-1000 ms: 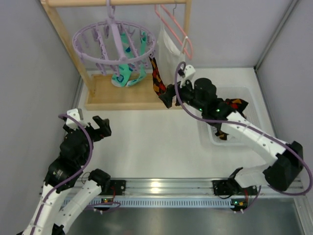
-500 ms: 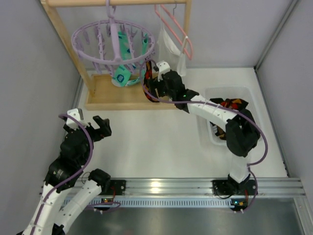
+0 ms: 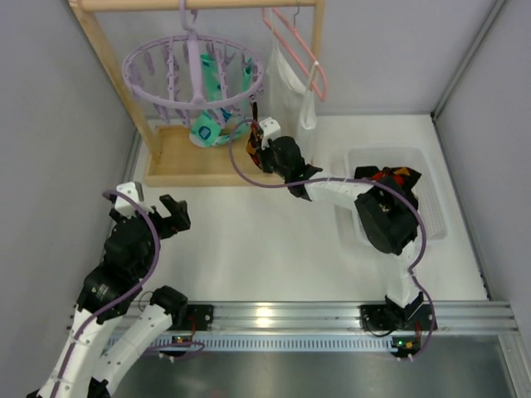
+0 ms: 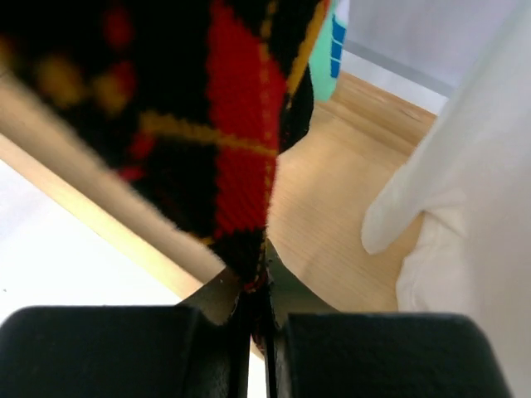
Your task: Remove the socks clipped to the hanger
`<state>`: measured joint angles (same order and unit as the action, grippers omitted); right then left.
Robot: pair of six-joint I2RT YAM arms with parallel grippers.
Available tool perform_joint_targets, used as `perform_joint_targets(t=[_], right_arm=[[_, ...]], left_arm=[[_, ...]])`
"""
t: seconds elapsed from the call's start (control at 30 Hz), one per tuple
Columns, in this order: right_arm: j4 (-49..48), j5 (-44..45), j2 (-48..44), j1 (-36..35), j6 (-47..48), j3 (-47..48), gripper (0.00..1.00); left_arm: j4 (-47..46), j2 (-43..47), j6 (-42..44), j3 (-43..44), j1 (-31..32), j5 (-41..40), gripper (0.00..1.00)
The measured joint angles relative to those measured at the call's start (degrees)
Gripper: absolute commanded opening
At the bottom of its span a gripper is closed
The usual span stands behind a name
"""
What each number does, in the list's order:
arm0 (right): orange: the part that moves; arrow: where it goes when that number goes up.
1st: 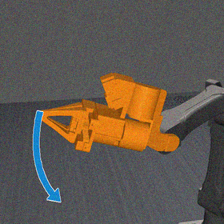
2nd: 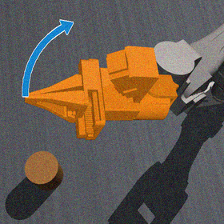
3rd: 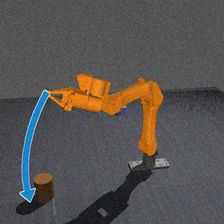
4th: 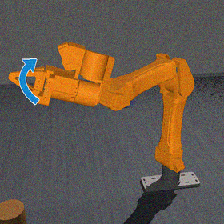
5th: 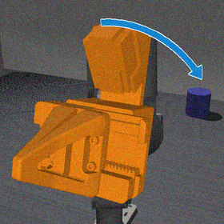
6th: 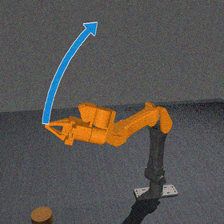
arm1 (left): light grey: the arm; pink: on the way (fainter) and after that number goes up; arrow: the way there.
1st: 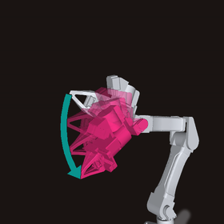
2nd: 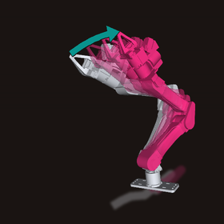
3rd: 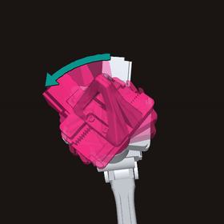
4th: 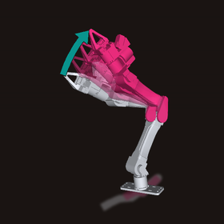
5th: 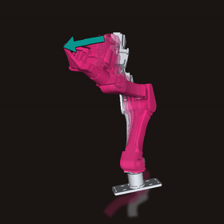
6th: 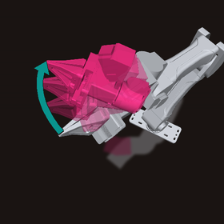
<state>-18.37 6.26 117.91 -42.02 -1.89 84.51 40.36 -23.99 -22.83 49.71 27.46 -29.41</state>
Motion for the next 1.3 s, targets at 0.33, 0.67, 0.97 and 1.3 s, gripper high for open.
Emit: perform_joint_targets(t=[0.33, 0.67, 0.97, 1.3], right_arm=[[-6.29, 11.04, -12.35, -10.34, 6.23, -11.08, 0.0], [-6.67, 26.1, -14.6, -27.12, 14.95, -9.9, 0.0], [-2.8, 32.72, -6.4, -35.04, 20.9, 3.69, 0.0], [1.86, 33.81, 0.87, -36.98, 23.32, 13.53, 0.0]], left_arm=[[1.27, -7.48, -1.51, 20.68, 0.0, 11.89, 0.98], [5.42, -34.14, -0.09, 58.42, 0.0, 21.97, 0.98], [15.61, -48.46, 3.78, 64.78, 0.02, 15.54, 0.98], [17.38, -49.62, 6.86, 64.39, 0.68, 6.8, 0.98]])
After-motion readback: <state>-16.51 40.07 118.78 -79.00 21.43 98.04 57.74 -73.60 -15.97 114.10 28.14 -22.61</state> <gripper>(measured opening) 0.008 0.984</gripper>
